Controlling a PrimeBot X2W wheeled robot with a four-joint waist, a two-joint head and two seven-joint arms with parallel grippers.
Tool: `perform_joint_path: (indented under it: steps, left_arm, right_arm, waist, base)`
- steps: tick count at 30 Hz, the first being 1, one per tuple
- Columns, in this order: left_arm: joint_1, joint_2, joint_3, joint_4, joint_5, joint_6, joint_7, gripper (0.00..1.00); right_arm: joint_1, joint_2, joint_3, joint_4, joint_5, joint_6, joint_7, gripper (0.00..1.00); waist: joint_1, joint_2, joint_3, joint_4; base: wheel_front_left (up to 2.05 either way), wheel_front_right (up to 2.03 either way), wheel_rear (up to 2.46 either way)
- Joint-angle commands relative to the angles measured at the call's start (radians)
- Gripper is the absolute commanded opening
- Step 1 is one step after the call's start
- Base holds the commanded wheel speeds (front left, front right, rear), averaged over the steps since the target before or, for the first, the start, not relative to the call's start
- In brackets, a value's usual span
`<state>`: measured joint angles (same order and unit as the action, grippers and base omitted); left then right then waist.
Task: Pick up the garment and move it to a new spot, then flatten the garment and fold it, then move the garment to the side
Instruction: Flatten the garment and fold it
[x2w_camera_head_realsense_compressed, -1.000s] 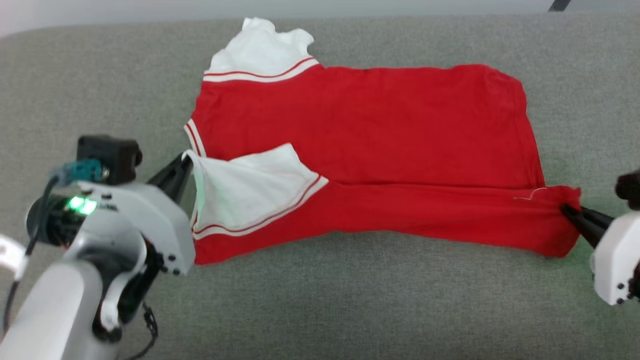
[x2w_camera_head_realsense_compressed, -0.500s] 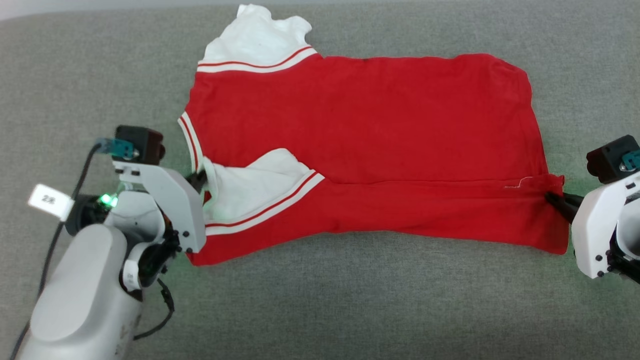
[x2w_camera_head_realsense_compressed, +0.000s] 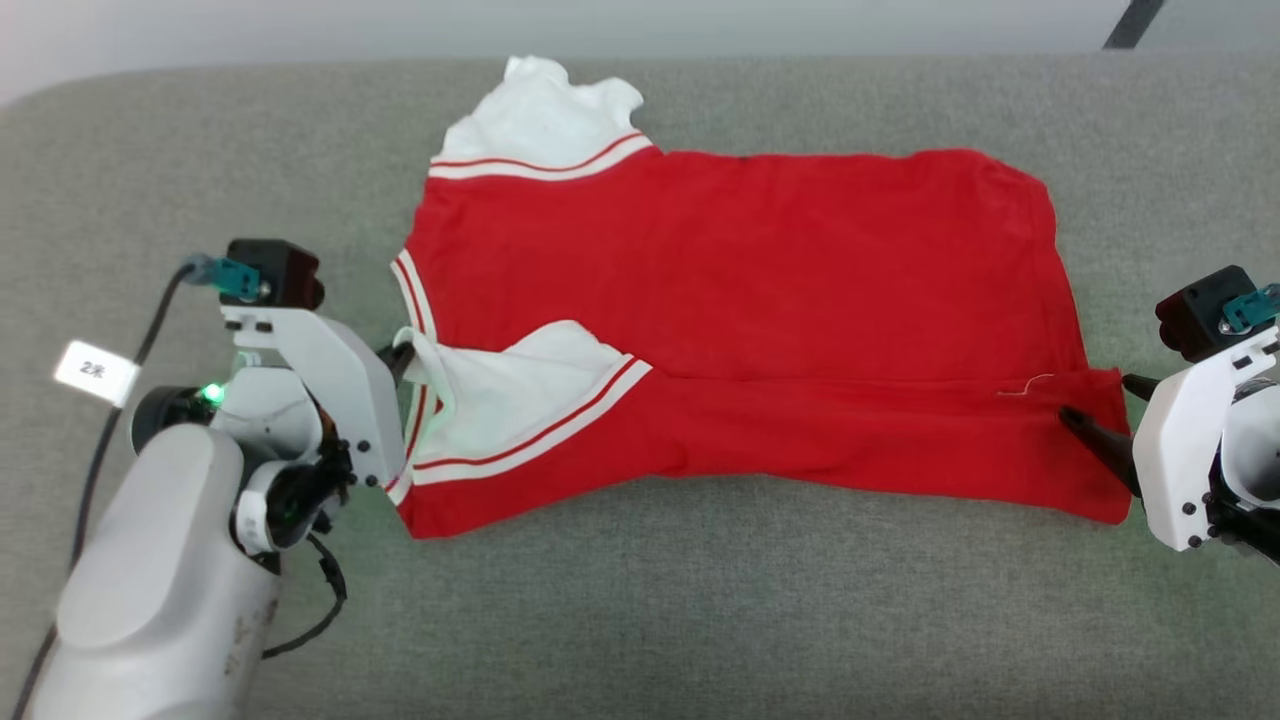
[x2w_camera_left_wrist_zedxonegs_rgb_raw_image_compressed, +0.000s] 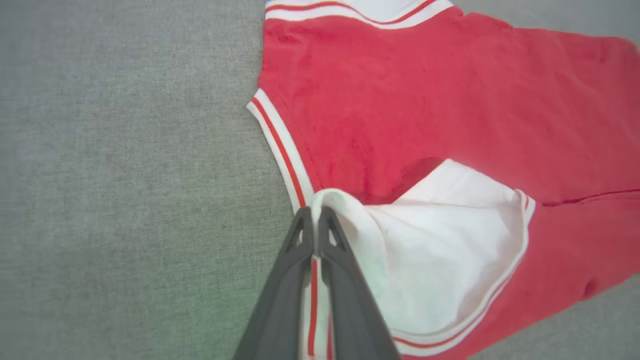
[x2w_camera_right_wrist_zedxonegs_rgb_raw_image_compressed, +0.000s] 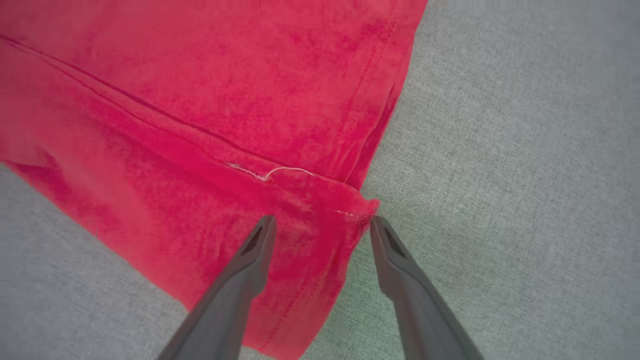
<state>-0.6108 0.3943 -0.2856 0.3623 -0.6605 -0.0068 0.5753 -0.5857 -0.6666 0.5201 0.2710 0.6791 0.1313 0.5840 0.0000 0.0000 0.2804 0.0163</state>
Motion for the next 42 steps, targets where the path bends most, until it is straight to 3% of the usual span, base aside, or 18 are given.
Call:
perform_joint_path:
  steps: [1, 9, 22, 28, 33, 42]
  left_arm:
    - [-0.005, 0.007, 0.006, -0.005, -0.005, -0.001, -0.008, 1.0]
    - [0.064, 0.012, 0.026, -0.094, -0.011, 0.002, -0.083, 1.0]
    - [0.277, 0.044, 0.079, -0.338, 0.011, 0.025, -0.257, 1.0]
    - [0.378, 0.073, 0.113, -0.435, 0.004, 0.048, -0.277, 1.0]
    - [0.434, 0.103, 0.141, -0.488, -0.018, 0.06, -0.254, 1.0]
    - [0.481, 0.162, 0.187, -0.532, -0.08, 0.076, -0.162, 1.0]
  right_arm:
    - [-0.012, 0.003, -0.001, 0.003, 0.004, -0.001, -0.004, 1.0]
    - [0.03, 0.006, -0.015, -0.027, -0.035, -0.001, -0.093, 1.0]
    - [0.177, 0.06, -0.164, -0.16, -0.193, -0.001, -0.392, 1.0]
    - [0.272, 0.14, -0.308, -0.241, -0.309, -0.001, -0.522, 1.0]
    - [0.358, 0.247, -0.455, -0.327, -0.398, -0.001, -0.605, 1.0]
    - [0.454, 0.38, -0.594, -0.424, -0.463, -0.001, -0.644, 1.0]
  waist:
    - [0.0, 0.0, -0.02, 0.007]
    - [0.0, 0.0, -0.097, 0.024]
    - [0.0, 0.0, -0.157, 0.011]
    - [0.0, 0.0, -0.147, -0.024]
    - [0.0, 0.0, -0.117, -0.066]
    - [0.0, 0.0, -0.044, -0.146]
  base:
    - [0.0, 0.0, 0.0]
    - [0.0, 0.0, 0.0]
    - [0.0, 0.0, 0.0]
    - [0.0, 0.0, 0.0]
    - [0.0, 0.0, 0.0]
    - [0.0, 0.0, 0.0]
